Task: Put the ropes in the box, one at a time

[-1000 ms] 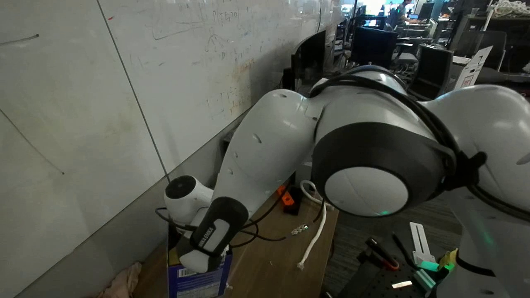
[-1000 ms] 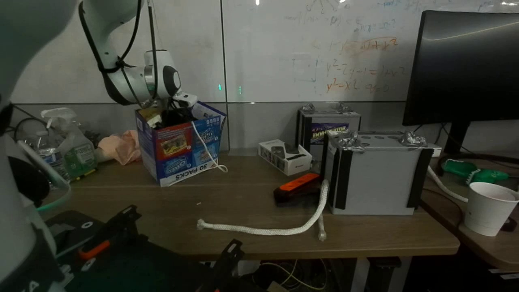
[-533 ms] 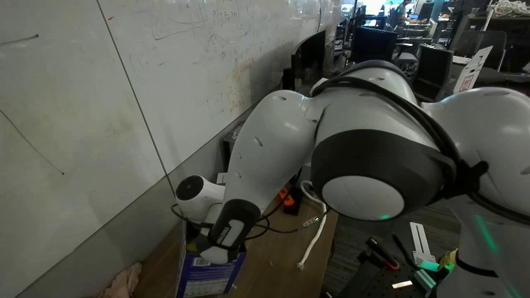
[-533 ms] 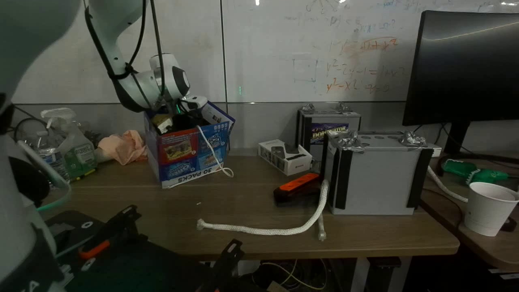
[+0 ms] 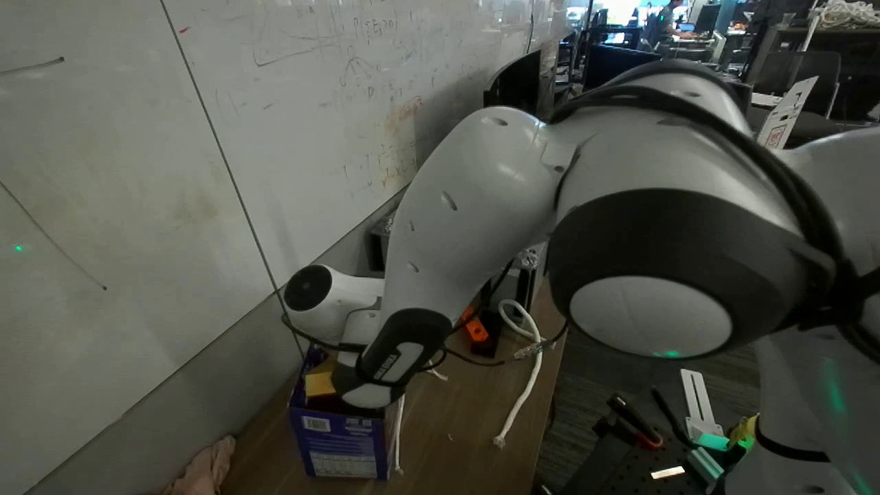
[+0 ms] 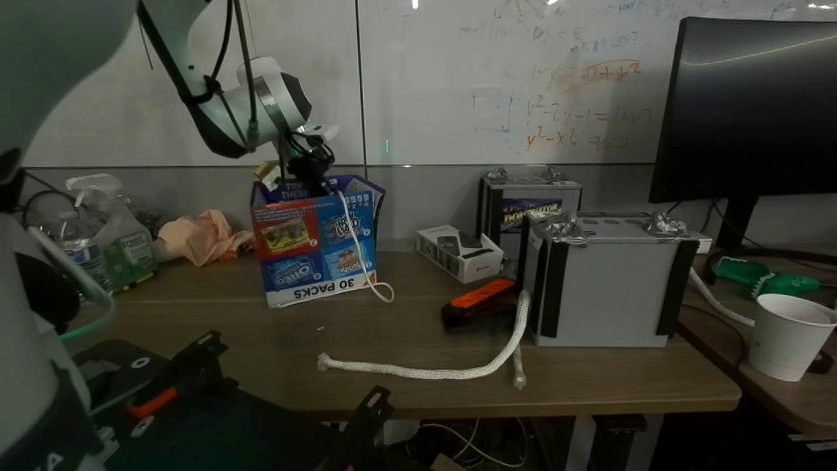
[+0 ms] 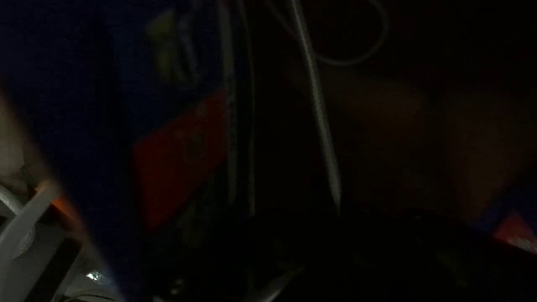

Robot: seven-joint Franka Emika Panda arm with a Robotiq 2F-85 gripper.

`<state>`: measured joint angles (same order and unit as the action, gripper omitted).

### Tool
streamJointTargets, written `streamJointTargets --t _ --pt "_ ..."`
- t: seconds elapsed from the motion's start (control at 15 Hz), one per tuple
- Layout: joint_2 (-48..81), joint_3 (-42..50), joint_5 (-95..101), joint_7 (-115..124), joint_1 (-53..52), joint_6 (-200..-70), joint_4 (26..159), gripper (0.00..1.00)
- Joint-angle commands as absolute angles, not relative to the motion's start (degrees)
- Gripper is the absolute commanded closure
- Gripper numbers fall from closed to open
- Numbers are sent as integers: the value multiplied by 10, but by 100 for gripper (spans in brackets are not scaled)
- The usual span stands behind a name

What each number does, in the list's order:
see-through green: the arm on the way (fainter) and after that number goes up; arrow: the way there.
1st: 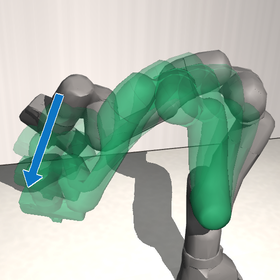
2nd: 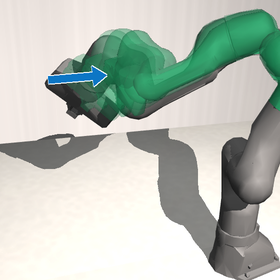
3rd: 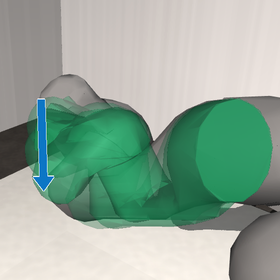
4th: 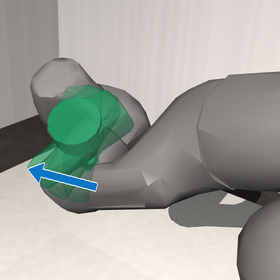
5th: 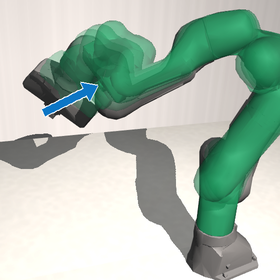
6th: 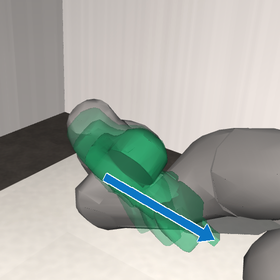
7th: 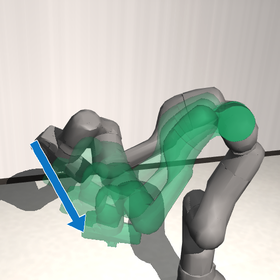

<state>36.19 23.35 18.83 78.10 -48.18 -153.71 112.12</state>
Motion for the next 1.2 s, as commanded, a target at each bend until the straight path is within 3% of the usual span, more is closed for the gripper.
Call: streamJointTargets --t 0.0,0.13,0.2,0.33,0.87,0.93,1.13 --pt "251 219 221 796 -479 -1523 1175 99" --pt "204 186 209 779 -452 -1521 1188 97" --pt "183 164 195 768 -434 -1523 1195 71" --pt "157 117 177 749 -395 -1521 1201 64" --pt "97 -2 155 748 -265 -1479 1221 4" --pt "74 3 175 768 -258 -1479 1236 0" --pt "5 3 214 803 -219 -1477 1286 0"
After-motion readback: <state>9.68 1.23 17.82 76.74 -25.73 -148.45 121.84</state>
